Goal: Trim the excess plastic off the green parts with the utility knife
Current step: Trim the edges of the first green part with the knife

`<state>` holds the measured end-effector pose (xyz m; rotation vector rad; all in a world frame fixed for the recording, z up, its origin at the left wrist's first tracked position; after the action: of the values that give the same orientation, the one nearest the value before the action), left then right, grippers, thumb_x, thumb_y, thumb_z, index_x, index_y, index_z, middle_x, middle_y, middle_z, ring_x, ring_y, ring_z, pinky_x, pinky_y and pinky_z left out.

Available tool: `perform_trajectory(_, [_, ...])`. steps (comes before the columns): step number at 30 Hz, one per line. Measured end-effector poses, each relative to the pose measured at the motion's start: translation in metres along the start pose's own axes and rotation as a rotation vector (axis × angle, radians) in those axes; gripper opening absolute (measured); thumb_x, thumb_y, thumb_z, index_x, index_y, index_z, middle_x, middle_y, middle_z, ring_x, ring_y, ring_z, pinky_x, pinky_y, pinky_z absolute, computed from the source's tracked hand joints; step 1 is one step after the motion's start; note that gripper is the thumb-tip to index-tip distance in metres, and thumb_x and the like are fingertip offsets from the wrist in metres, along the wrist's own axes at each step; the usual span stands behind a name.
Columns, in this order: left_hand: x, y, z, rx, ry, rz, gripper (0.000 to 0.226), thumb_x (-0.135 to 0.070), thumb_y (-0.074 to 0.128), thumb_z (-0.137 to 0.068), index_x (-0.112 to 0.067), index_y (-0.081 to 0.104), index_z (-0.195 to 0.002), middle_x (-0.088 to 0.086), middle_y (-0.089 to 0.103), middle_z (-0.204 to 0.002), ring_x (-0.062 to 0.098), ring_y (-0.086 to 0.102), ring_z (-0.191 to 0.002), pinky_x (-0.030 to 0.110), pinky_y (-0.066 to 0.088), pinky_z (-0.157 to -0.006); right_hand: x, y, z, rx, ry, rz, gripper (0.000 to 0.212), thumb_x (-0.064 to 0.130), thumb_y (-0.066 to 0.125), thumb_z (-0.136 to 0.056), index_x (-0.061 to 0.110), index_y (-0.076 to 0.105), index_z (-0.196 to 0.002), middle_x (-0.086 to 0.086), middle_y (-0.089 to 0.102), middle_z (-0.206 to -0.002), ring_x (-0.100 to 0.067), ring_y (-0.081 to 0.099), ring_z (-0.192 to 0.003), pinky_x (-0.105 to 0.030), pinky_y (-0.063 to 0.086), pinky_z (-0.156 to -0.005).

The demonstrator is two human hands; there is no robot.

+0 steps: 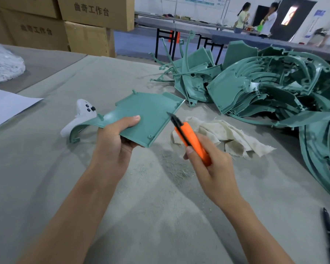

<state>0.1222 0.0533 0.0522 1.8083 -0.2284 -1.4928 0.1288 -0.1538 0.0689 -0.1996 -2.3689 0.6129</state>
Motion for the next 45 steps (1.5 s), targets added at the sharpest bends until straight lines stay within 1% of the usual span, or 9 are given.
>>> perform_trajectory(6, [-0.002, -0.004, 0.0, -0.054, 0.012, 0.03, 0.025, 0.005, 0.056, -0.086, -0.005, 0.064, -0.107, 0.007, 0.072, -0.098, 0.019, 0.07, -0.086, 0.027, 0.056, -0.062, 0.007, 0.011, 0.008, 0.069, -0.017, 0.007, 0.027, 0.024, 0.055, -0.099, 0.024, 0.057, -0.125, 0.0, 0.061, -0.072, -0.014, 0.053, -0.057, -0.025, 0.042, -0.054])
perform_trajectory(16, [-0.002, -0.005, 0.0, -0.056, 0.014, 0.048, 0.022, 0.004, 0.056, -0.086, -0.006, 0.065, -0.103, 0.004, 0.073, -0.09, 0.017, 0.071, -0.08, 0.026, 0.056, -0.059, 0.031, 0.03, 0.018, 0.265, -0.164, 0.015, 0.031, 0.021, 0.058, -0.098, 0.03, 0.053, -0.127, 0.012, 0.058, -0.084, -0.005, 0.048, -0.062, -0.022, 0.041, -0.056])
perform_trajectory(19, [-0.001, -0.005, -0.002, 0.001, 0.012, 0.03, 0.023, 0.001, 0.061, -0.081, -0.008, 0.065, -0.102, 0.004, 0.074, -0.091, 0.017, 0.071, -0.081, 0.029, 0.058, -0.062, 0.028, 0.014, 0.012, 0.089, -0.088, -0.118, 0.026, 0.025, 0.06, -0.095, 0.029, 0.06, -0.121, 0.008, 0.063, -0.079, -0.007, 0.053, -0.057, -0.02, 0.042, -0.053])
perform_trajectory(23, [0.01, 0.006, 0.002, 0.185, -0.032, -0.071, 0.035, -0.006, 0.069, -0.072, -0.015, 0.07, -0.106, 0.004, 0.072, -0.111, 0.019, 0.07, -0.099, 0.03, 0.058, -0.074, -0.005, -0.019, 0.007, -0.208, 0.269, -0.5, 0.015, 0.032, 0.064, -0.092, 0.032, 0.067, -0.107, -0.002, 0.063, -0.068, -0.014, 0.045, -0.044, -0.023, 0.036, -0.042])
perform_trajectory(28, [0.017, 0.024, 0.013, 0.364, 0.054, -0.312, 0.035, -0.014, 0.073, -0.074, -0.026, 0.074, -0.107, -0.001, 0.07, -0.118, 0.016, 0.065, -0.112, 0.024, 0.053, -0.085, -0.035, -0.028, 0.012, -0.351, 0.574, -0.812, 0.033, 0.033, 0.071, -0.078, 0.021, 0.067, -0.109, -0.006, 0.053, -0.063, -0.012, 0.034, -0.04, -0.023, 0.03, -0.039])
perform_trajectory(31, [0.017, 0.033, 0.02, 0.419, 0.13, -0.462, 0.039, -0.015, 0.079, -0.074, -0.027, 0.069, -0.109, -0.009, 0.071, -0.114, 0.008, 0.065, -0.109, 0.015, 0.051, -0.084, -0.034, -0.026, 0.009, -0.32, 0.599, -0.877, 0.007, 0.029, 0.066, -0.081, 0.026, 0.068, -0.074, -0.008, 0.056, -0.064, -0.01, 0.032, -0.037, -0.021, 0.029, -0.038])
perform_trajectory(33, [0.021, 0.038, 0.023, 0.449, 0.127, -0.504, 0.037, -0.018, 0.076, -0.072, -0.027, 0.068, -0.108, -0.012, 0.072, -0.11, 0.005, 0.066, -0.105, 0.012, 0.05, -0.081, -0.034, -0.025, 0.01, -0.311, 0.604, -0.89, 0.024, 0.026, 0.064, -0.083, 0.028, 0.063, -0.059, -0.009, 0.057, -0.065, -0.011, 0.032, -0.036, -0.022, 0.029, -0.039])
perform_trajectory(40, [0.027, 0.036, 0.021, 0.465, 0.071, -0.457, 0.049, -0.017, 0.079, -0.074, -0.017, 0.063, -0.119, -0.006, 0.07, -0.118, 0.011, 0.064, -0.113, 0.017, 0.051, -0.086, -0.03, -0.031, 0.009, -0.305, 0.551, -0.902, 0.018, 0.028, 0.073, -0.08, 0.018, 0.058, -0.075, -0.006, 0.059, -0.066, -0.011, 0.035, -0.038, -0.022, 0.034, -0.04])
perform_trajectory(45, [0.032, 0.036, 0.02, 0.513, 0.029, -0.415, 0.057, -0.015, 0.077, -0.073, -0.013, 0.058, -0.127, 0.003, 0.066, -0.126, 0.019, 0.06, -0.12, 0.028, 0.05, -0.095, -0.025, -0.03, 0.007, -0.281, 0.55, -0.947, 0.023, 0.04, 0.073, -0.078, 0.024, 0.061, -0.067, -0.004, 0.056, -0.06, -0.011, 0.035, -0.037, -0.022, 0.033, -0.041])
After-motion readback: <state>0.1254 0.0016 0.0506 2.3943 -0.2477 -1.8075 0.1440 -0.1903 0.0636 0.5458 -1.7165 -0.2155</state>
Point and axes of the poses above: each hand's wrist, its own z-axis away from the middle knuckle, its own y-axis out of the palm, x = y × z, the point moved 9 cm from there along -z, towards the middle knuckle
